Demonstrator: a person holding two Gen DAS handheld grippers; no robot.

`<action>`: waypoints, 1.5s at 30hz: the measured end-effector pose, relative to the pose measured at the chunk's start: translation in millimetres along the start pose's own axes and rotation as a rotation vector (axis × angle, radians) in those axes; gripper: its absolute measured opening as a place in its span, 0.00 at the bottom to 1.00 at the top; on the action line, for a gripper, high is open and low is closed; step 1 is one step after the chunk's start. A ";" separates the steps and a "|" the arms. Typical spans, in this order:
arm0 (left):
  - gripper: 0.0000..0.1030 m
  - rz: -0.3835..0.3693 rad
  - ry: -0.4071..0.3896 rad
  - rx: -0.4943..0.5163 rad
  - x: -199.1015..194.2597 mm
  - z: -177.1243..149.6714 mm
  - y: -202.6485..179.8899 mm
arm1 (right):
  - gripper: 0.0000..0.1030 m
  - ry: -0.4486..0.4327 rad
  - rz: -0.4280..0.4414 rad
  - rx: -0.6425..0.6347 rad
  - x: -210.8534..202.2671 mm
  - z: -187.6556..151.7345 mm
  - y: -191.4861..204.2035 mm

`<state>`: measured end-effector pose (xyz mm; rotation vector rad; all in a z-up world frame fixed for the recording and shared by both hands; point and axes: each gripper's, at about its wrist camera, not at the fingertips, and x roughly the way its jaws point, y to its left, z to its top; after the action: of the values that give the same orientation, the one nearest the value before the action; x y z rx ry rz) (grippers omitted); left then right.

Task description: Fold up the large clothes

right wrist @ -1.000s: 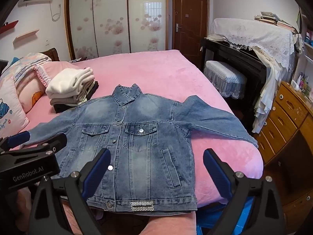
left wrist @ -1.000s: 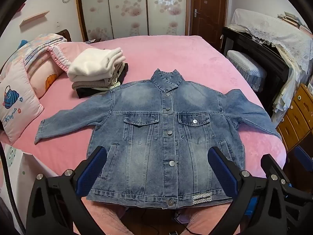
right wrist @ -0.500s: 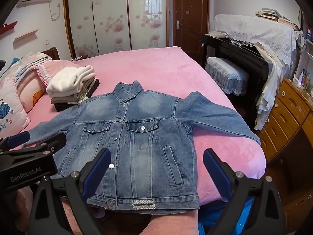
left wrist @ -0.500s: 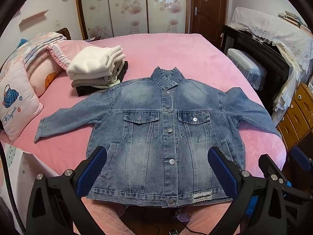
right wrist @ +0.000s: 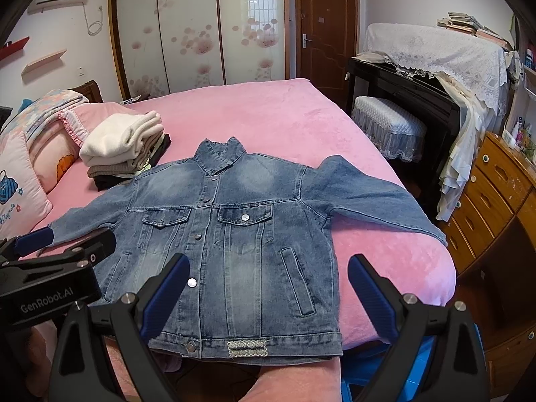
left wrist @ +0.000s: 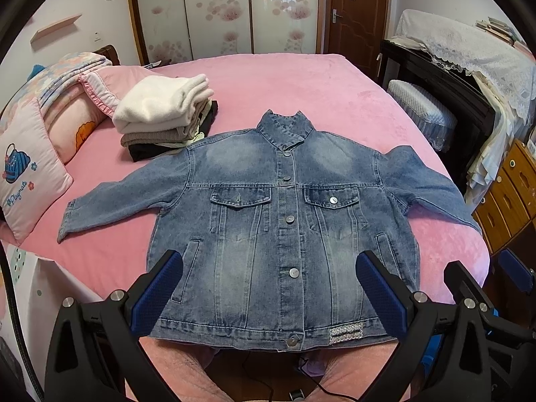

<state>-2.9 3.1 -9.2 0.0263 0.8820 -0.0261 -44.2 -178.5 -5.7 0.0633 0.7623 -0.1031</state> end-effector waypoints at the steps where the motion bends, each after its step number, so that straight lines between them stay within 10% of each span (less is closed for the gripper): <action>1: 0.99 0.000 0.000 -0.001 0.3 0.4 0.2 | 0.93 0.000 0.001 0.002 -0.3 0.1 -0.3; 45: 0.99 -0.025 -0.004 0.006 -2.8 5.7 1.4 | 0.93 -0.026 0.034 0.039 -3.0 9.6 -5.3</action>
<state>-0.2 4.3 -3.4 0.0211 0.8778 -0.0519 -40.4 -184.4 3.2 0.1115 0.7331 -0.0865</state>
